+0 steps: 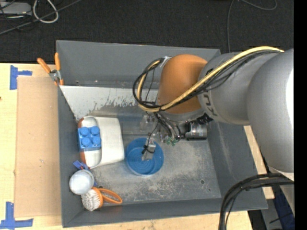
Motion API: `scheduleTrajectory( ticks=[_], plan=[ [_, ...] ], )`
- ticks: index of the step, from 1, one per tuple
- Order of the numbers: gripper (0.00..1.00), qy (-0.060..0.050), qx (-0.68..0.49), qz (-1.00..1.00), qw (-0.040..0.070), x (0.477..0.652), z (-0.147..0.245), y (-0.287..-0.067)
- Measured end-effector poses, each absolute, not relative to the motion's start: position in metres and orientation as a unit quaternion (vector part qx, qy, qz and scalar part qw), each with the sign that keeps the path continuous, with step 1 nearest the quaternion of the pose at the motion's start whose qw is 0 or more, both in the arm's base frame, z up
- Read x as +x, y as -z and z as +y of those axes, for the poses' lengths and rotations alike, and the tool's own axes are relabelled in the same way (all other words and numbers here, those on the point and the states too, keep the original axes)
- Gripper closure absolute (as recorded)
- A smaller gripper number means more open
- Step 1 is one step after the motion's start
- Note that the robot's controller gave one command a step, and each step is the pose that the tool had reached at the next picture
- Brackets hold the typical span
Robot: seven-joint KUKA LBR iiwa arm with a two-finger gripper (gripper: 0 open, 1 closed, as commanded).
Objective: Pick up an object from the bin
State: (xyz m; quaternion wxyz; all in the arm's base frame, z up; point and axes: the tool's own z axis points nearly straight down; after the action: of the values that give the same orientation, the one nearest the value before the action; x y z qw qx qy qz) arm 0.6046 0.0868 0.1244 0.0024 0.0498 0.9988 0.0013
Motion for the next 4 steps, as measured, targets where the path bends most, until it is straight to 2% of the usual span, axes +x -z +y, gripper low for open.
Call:
scheduleTrajectory(
  ticks=[1,2,3,4],
  plan=[
    [0.0,-0.002,0.0,1.0,-0.006,0.583,0.049,-0.097],
    [0.0,0.001,0.024,1.0,0.0,0.59,0.029,-0.093],
    [0.0,-0.002,0.049,0.999,-0.003,0.59,0.042,-0.084],
    [1.0,0.0,0.05,0.999,0.0,0.589,0.039,-0.115]
  ],
)
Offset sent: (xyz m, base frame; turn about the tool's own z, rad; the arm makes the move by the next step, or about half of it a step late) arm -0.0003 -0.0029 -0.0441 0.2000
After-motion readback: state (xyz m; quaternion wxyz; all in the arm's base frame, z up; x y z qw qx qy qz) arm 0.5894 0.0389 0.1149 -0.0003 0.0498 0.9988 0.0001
